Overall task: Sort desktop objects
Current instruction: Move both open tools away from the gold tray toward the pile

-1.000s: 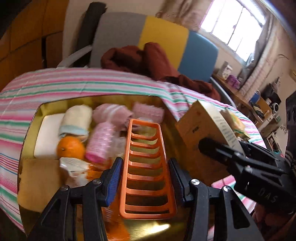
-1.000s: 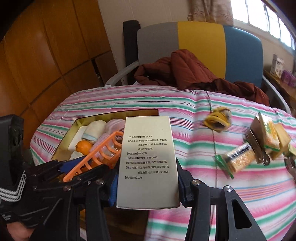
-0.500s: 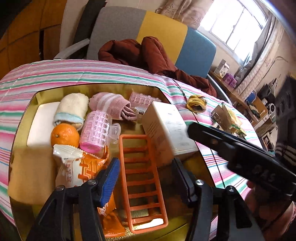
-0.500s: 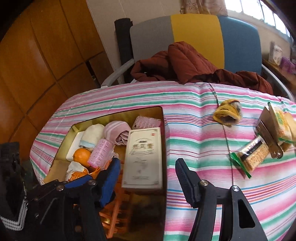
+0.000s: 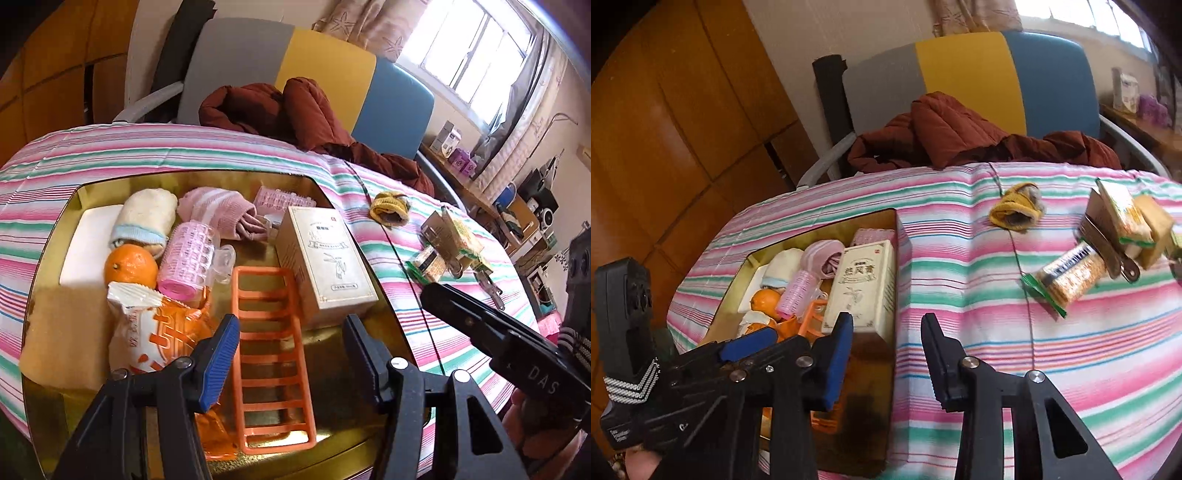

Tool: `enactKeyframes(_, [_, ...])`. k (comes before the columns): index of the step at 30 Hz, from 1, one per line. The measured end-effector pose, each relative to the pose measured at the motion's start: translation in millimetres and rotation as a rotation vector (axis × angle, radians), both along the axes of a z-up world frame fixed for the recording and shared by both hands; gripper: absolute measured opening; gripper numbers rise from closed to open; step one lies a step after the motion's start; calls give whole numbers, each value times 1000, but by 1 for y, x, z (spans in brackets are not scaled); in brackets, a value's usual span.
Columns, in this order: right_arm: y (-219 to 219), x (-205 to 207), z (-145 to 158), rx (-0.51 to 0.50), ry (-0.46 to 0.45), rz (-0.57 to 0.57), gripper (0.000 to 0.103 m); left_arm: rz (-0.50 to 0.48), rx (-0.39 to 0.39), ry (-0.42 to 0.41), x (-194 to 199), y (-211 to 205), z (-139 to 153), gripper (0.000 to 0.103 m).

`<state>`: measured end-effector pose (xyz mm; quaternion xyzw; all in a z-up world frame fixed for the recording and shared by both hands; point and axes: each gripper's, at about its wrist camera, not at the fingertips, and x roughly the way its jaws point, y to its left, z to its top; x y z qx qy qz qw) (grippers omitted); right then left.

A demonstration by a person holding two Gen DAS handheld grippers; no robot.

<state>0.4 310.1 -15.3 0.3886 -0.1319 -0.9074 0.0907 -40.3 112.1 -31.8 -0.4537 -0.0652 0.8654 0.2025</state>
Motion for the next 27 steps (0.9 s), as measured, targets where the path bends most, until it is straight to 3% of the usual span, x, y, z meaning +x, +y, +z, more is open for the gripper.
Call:
enactKeyframes(9, [62, 20, -20, -24, -49, -153, 45, -63, -40, 26, 12, 26, 5, 61])
enactKeyframes(13, [90, 31, -35, -11, -91, -220, 55, -117, -55, 36, 21, 41, 8, 62])
enactKeyframes(18, [132, 45, -56, -28, -146, -324, 55, -179, -81, 57, 32, 61, 13, 63])
enactKeyframes(27, [171, 60, -64, -9, -145, -406, 55, -267, -122, 85, 42, 101, 23, 65])
